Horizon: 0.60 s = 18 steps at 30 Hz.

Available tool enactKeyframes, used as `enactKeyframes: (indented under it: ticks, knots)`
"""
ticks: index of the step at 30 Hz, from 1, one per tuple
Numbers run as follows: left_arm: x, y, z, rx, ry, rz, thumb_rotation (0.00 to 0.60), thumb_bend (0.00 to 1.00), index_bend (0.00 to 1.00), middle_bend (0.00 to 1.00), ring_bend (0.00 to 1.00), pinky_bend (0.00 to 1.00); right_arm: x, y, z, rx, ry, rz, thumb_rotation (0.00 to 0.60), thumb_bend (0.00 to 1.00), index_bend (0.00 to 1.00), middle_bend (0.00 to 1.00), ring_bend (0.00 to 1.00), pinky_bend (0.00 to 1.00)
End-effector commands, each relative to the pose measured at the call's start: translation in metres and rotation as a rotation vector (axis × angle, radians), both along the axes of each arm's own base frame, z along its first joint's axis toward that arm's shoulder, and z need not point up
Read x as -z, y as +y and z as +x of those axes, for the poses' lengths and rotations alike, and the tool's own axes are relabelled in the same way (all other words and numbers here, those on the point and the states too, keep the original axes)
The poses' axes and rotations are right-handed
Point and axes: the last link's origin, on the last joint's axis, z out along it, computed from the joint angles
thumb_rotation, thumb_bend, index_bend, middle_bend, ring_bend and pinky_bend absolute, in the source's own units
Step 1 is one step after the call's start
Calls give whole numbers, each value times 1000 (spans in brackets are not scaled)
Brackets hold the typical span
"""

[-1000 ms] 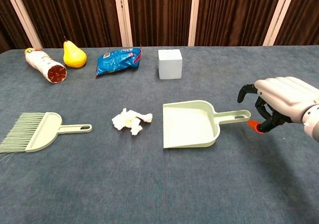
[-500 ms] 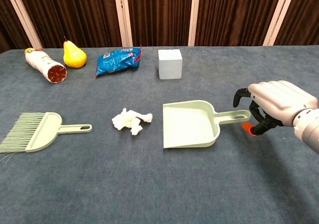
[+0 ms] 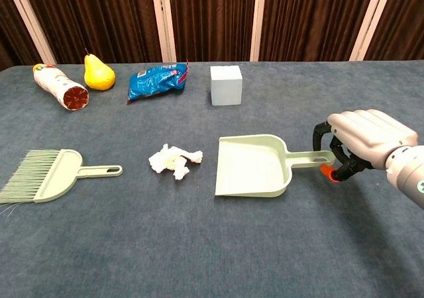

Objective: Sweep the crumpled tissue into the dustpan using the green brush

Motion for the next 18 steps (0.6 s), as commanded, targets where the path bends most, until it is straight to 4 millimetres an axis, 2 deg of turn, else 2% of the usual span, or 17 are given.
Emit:
enactKeyframes:
  ticks: [1,7,13,18]
  knots:
    - [0,0,0,-1,-1,-1,600,23,0,0,0,0,1,0,0,-2,3,2,600,421,551,814,844,821]
    - [1,0,1,2,-1,-1,600,23,0,0,0,0,-2,-1,1,-6,7,-4,600,449,569,814,844,821]
    - [3,4,7,-12,-42,-11,600,23,0,0,0,8,-15,-6,3,-53,45,-40,600,448,569,814,843,821]
    - [3,18,23,6,-42,25,600,29,11,0,10,139,-25,-8,2,-85,91,-61,600,448,570,814,844,821]
